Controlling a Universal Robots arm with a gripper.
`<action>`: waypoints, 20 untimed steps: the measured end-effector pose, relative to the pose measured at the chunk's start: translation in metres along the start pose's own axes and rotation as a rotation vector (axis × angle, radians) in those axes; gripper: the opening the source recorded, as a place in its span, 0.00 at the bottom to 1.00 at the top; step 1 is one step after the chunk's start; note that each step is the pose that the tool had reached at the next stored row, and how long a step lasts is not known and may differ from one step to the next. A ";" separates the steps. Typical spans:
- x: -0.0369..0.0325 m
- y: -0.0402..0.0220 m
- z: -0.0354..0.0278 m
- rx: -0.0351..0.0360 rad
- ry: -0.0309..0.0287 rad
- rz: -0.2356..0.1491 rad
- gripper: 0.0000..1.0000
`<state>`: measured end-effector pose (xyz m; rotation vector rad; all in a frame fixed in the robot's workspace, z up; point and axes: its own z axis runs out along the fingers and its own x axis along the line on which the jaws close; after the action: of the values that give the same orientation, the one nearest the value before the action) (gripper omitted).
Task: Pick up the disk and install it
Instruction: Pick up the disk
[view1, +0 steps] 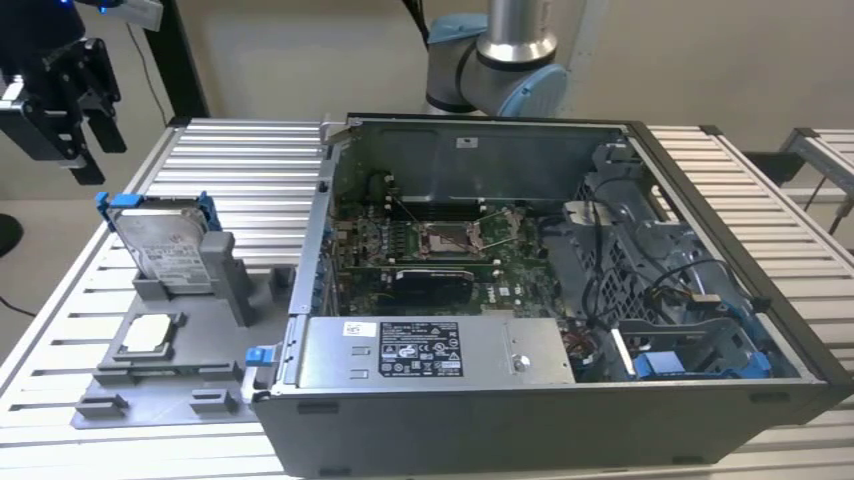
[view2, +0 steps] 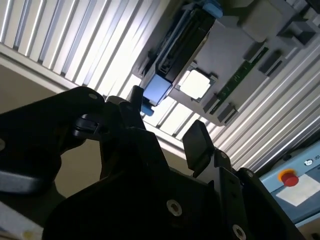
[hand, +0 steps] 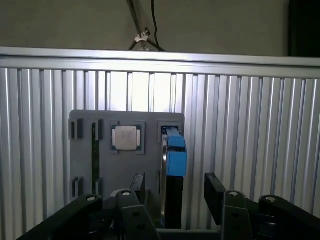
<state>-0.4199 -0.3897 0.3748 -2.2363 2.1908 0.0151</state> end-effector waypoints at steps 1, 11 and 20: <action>0.0000 0.0000 0.0016 -0.0001 0.0000 -0.001 1.00; 0.0002 0.0000 0.0143 -0.0001 0.0005 -0.006 1.00; 0.0003 0.0000 0.0234 -0.0002 0.0017 -0.006 1.00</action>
<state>-0.4199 -0.3896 0.3514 -2.2438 2.1849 0.0134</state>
